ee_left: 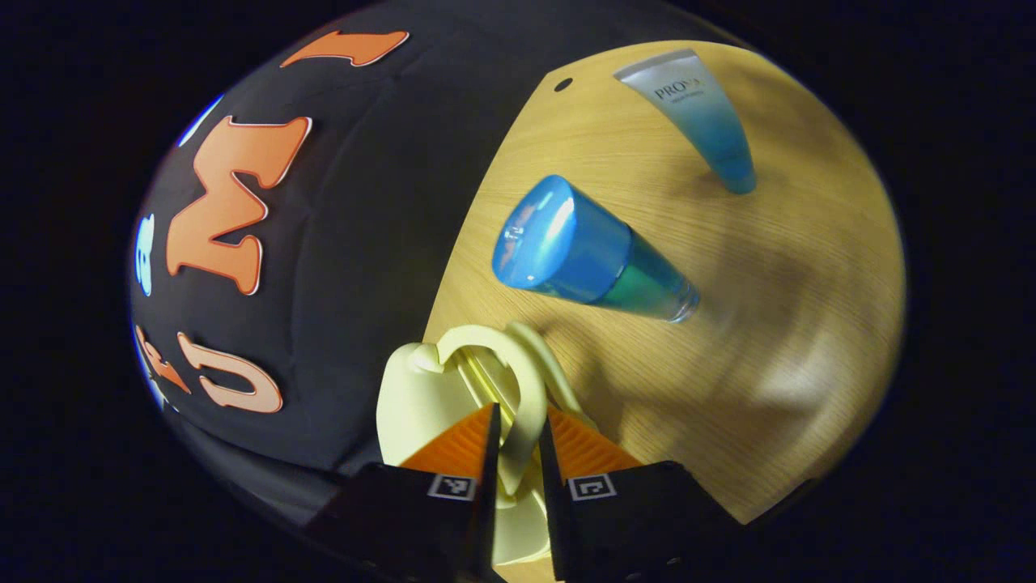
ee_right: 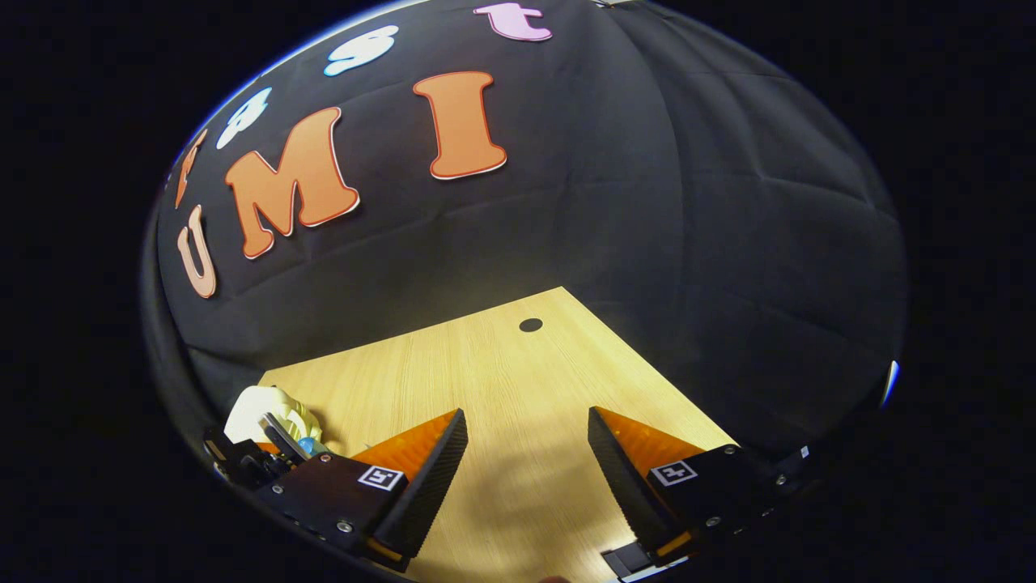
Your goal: First open the suitcase, pack the skin care products into it, and then close the suitcase.
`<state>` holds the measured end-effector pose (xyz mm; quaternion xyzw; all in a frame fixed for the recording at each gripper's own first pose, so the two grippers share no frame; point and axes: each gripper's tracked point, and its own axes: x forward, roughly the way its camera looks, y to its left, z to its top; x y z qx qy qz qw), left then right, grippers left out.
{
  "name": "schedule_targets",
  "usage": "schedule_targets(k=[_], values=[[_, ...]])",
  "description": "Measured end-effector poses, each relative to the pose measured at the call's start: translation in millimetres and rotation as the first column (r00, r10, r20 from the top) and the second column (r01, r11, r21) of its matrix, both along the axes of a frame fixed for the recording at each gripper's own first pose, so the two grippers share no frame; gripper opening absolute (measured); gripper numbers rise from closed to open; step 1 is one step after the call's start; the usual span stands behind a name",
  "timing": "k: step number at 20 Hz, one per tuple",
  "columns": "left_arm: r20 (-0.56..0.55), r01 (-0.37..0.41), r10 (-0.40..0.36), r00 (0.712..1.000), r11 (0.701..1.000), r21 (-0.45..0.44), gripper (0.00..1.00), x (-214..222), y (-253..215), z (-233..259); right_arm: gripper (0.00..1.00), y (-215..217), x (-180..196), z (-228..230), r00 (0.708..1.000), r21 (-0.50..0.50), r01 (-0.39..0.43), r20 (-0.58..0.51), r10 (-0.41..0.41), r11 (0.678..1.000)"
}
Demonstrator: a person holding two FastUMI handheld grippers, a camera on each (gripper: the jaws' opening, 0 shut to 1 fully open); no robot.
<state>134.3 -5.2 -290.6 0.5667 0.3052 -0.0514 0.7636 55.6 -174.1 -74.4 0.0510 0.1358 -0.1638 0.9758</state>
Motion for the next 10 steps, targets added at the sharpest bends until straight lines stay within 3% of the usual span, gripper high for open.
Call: schedule_targets(k=[4, 10], values=[[-0.006, 0.027, -0.027, 1.0, 1.0, -0.01, 0.07, 1, -3, 6, 0.95, 7, 5, -3, 1.0, -0.013, -0.016, -0.012, 0.016, 1.0], [-0.04, -0.064, 0.057, 0.998, 0.974, -0.218, 0.06, -1, -4, 14, 0.95, 36, 18, 1, 0.998, -0.032, -0.07, -0.006, 0.07, 0.997]])
